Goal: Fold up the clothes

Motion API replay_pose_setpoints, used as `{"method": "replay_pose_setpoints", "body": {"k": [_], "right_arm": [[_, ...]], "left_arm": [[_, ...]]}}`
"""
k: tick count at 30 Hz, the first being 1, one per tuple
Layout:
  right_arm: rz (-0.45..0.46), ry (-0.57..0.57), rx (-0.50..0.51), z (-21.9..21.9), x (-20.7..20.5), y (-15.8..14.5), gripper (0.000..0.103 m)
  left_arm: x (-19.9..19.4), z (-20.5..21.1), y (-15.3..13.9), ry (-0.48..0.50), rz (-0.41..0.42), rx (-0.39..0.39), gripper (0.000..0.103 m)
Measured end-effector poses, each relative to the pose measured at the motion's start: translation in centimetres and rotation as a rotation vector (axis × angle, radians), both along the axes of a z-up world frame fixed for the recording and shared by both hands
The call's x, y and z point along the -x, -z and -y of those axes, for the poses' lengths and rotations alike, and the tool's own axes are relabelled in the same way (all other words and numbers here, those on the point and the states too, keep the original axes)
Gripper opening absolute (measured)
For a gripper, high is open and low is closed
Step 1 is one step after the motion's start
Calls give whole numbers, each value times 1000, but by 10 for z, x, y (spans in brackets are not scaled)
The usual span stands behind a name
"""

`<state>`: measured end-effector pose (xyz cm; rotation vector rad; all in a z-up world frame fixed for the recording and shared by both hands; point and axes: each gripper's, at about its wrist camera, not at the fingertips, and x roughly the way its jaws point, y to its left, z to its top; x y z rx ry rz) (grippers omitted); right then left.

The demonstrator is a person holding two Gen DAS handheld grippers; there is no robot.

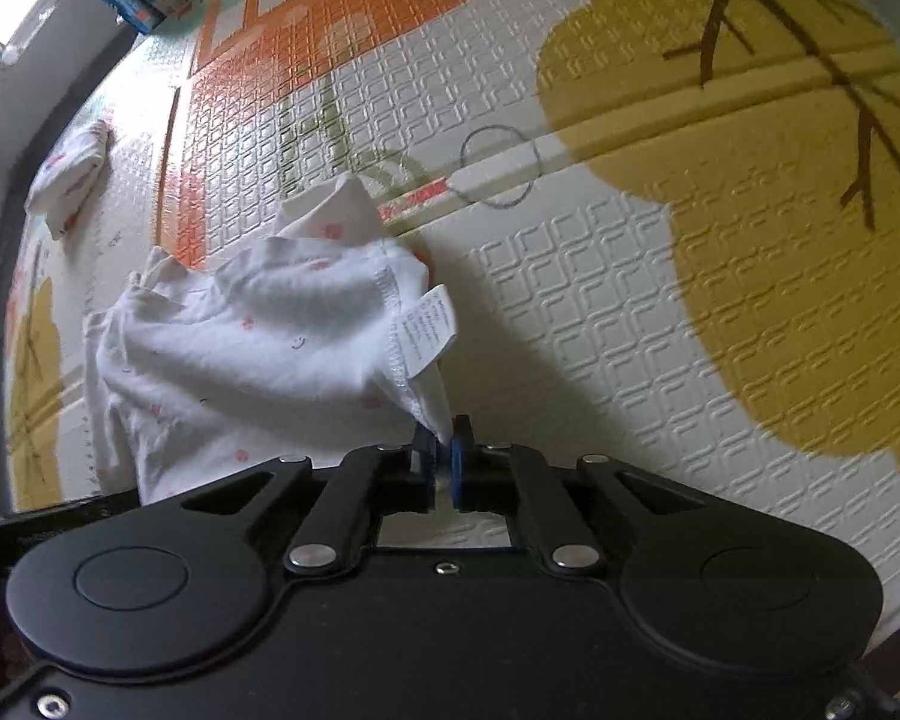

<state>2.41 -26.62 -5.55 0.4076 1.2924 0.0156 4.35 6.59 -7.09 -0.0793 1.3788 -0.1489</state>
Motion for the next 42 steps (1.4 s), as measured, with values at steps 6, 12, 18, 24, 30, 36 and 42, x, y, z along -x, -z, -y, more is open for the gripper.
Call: {"method": "replay_pose_setpoints", "body": {"k": [6, 12, 18, 24, 30, 36, 42], "right_arm": [[-21, -26, 39, -1, -6, 11, 3], [-11, -60, 30, -3, -3, -3, 19], [103, -37, 31, 5, 7, -42, 27], [204, -42, 31, -3, 7, -68, 26], [215, -76, -36, -16, -6, -72, 15], [222, -66, 11, -28, -32, -57, 14], [150, -78, 66, -30, -63, -35, 21]], "left_arm": [[-2, 4, -1, 39, -6, -37, 27], [1, 0, -12, 39, -1, -24, 30], [3, -9, -38, 9, 35, 31, 29], [0, 3, -59, 17, 87, 91, 31], [-7, 24, -63, 37, 120, 157, 36], [-20, 46, -46, 52, 113, 214, 37], [-24, 57, -24, 66, 76, 174, 39]]}}
